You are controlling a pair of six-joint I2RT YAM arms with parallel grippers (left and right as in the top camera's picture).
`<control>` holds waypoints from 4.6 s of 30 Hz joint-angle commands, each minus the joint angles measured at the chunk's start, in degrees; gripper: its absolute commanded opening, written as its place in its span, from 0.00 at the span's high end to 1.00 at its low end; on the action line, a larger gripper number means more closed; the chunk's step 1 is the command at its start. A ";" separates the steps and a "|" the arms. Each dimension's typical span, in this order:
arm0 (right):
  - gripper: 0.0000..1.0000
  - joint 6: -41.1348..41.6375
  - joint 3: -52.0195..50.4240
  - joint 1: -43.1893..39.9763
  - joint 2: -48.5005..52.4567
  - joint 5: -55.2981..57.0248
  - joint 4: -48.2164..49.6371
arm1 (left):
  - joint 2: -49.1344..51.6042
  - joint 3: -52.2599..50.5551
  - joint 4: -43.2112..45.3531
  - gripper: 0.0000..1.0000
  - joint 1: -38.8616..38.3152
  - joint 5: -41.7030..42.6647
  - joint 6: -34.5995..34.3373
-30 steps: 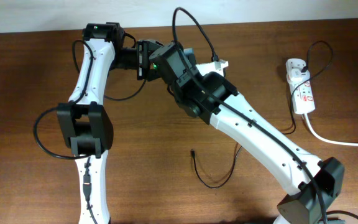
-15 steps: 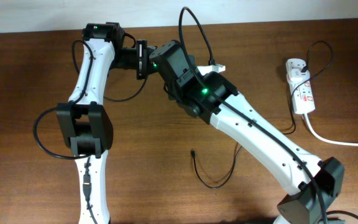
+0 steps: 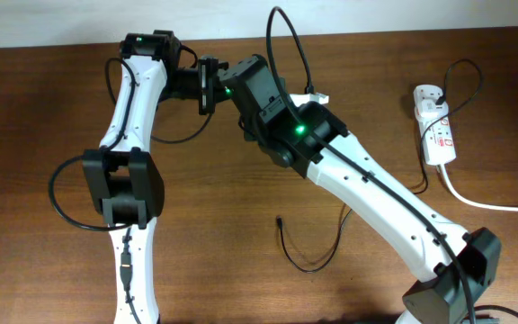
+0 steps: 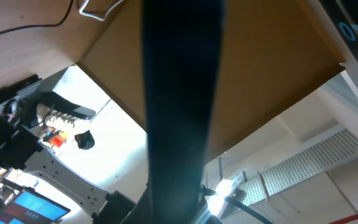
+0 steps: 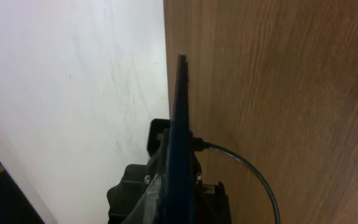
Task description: Plug charger to phone and switch on socket
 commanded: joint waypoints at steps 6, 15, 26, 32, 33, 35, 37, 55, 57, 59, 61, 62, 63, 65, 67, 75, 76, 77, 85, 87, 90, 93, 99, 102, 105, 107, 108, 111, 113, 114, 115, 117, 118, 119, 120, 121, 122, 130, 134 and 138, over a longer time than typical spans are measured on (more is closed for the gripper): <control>0.14 -14.10 0.92 0.57 -2.73 3.56 0.85 | -0.17 0.85 -0.35 1.00 0.09 0.83 -3.48; 0.02 -56.30 0.92 -9.42 -17.03 -2.45 -9.53 | -0.17 0.85 21.68 1.00 0.39 -5.29 2.75; 0.02 -72.37 -2.78 -28.33 -13.16 -5.51 -41.05 | -15.43 1.01 18.12 1.00 0.20 -46.99 20.17; 0.02 -79.47 -2.86 -28.28 -9.31 -8.79 -41.44 | -22.62 0.98 12.59 1.00 0.20 -65.44 20.20; 0.02 -80.74 -2.93 -28.28 -9.16 -9.75 -41.55 | -22.62 0.98 12.83 1.00 0.20 -65.92 20.22; 0.02 -80.74 -4.48 -28.28 -9.09 -10.16 -41.33 | -22.62 0.98 12.20 1.00 0.20 -73.46 20.22; 0.02 -87.97 -8.26 -28.28 -9.03 -15.52 -39.21 | -22.62 0.98 11.96 1.00 0.20 -77.20 20.22; 0.02 -102.71 -23.39 -18.51 -8.98 -34.47 -22.34 | -22.45 0.98 15.65 1.00 0.20 -80.41 20.20; 0.02 -102.73 -23.41 -18.47 -8.98 -35.34 -21.88 | -22.40 0.98 15.65 1.00 0.20 -80.43 20.20; 0.02 -102.75 -24.35 -18.47 -8.98 -35.30 -22.32 | -22.32 0.98 16.31 1.00 0.20 -82.07 20.20; 0.05 -102.75 -26.97 -18.47 -8.98 -35.32 -22.25 | -22.16 0.98 16.63 1.00 0.20 -82.34 20.20; 0.19 -102.75 -28.52 -18.47 -8.98 -35.32 -22.12 | -22.14 0.98 16.63 1.00 0.20 -82.34 20.20; 0.28 -102.75 -30.36 -18.47 -8.98 -35.34 -21.46 | -22.12 0.98 16.63 1.00 0.20 -82.34 20.20; 0.33 -102.73 -32.79 -18.47 -8.98 -35.58 -20.37 | -22.12 0.98 16.65 1.00 0.20 -82.34 20.17; 0.40 -102.73 -34.77 -18.45 -8.98 -39.28 -15.85 | -22.12 0.98 16.65 1.00 0.20 -82.34 20.17; 0.28 -92.02 -35.19 -11.02 1.81 -44.09 -7.56 | -22.12 0.98 16.65 1.00 0.20 -82.34 20.17; 0.28 -90.84 -35.19 -11.02 1.81 -44.13 -7.37 | -22.12 0.98 16.65 1.00 0.20 -82.31 20.17; 0.28 -89.07 -35.21 -10.95 1.81 -44.09 -7.08 | -22.12 0.98 16.63 1.00 0.20 -82.31 20.17; 0.02 -88.94 -35.21 -10.58 1.81 -44.72 -6.14 | -22.12 0.98 16.48 1.00 0.20 -82.31 20.17; 0.02 -88.94 -35.21 -10.58 1.81 -44.72 -6.19 | -22.12 0.98 16.48 1.00 0.20 -82.31 20.17; 0.01 -88.96 -35.21 -10.60 1.81 -44.70 -6.23 | -22.12 0.98 16.48 1.00 0.20 -82.31 20.17; 0.03 -88.94 -35.21 -10.60 1.81 -44.65 -6.19 | -22.12 0.98 16.46 1.00 0.20 -82.29 20.17; 0.03 -88.96 -35.21 -10.60 1.81 -44.48 -5.79 | -22.12 0.98 16.11 1.00 0.20 -82.29 20.17; 0.03 -88.96 -35.21 -10.60 1.81 -44.48 -5.77 | -22.12 0.98 16.06 1.00 0.20 -82.29 20.17; 0.03 -88.96 -35.21 -10.60 1.81 -44.48 -5.79 | -22.12 0.98 16.04 1.00 0.20 -82.29 20.17; 0.04 -88.94 -35.21 -10.58 1.81 -44.52 -5.86 | -22.12 0.98 16.04 1.00 0.20 -82.29 20.17; 0.04 -88.91 -35.21 -10.58 1.81 -44.52 -6.25 | -22.12 0.98 16.04 1.00 0.20 -82.29 20.17; 0.05 -88.89 -35.21 -10.58 1.81 -44.76 -6.80 | -22.12 0.98 16.06 1.00 0.20 -82.29 20.17; 0.05 -88.91 -35.21 -10.21 1.81 -45.44 -6.86 | -22.12 0.98 16.04 1.00 0.20 -82.31 20.17; 0.05 -88.91 -35.21 -9.75 1.81 -45.83 -6.86 | -22.12 0.98 16.02 1.00 0.20 -82.31 20.17; 0.08 -88.91 -35.21 -8.96 1.81 -45.77 -6.86 | -22.12 0.98 16.02 1.00 0.20 -82.29 20.17; 0.20 -88.91 -35.21 -7.87 1.81 -45.24 -6.73 | -22.12 0.98 16.00 1.00 0.20 -82.12 20.17; 0.21 -88.87 -35.21 -7.87 1.81 -44.65 -6.67 | -22.12 0.98 15.98 1.00 0.20 -82.12 20.17; 0.21 -87.52 -35.21 -7.87 1.84 -42.51 -6.82 | -22.12 0.98 15.98 1.00 0.20 -82.12 20.17; 0.21 -86.03 -35.32 -7.87 1.84 -41.20 -6.88 | -22.12 0.98 15.98 1.00 0.20 -82.12 20.17; 0.19 -84.91 -35.71 -7.87 1.84 -41.20 -6.67 | -22.12 0.98 15.98 1.00 0.20 -82.14 20.17; 0.00 -84.89 -35.98 -7.87 1.97 -41.16 -6.67 | -22.12 0.98 16.00 1.00 0.20 -82.12 20.17; 0.07 -84.87 -40.02 -7.87 2.25 -41.77 -3.82 | -22.12 0.98 15.85 1.00 0.20 -82.12 20.17; 0.02 -84.87 -40.02 -7.76 2.25 -42.38 -3.80 | -22.12 0.98 15.85 1.00 0.20 -82.12 20.17; 0.09 -84.85 -40.02 -6.01 2.25 -42.36 -2.36 | -22.12 0.98 15.58 1.00 0.20 -82.12 20.17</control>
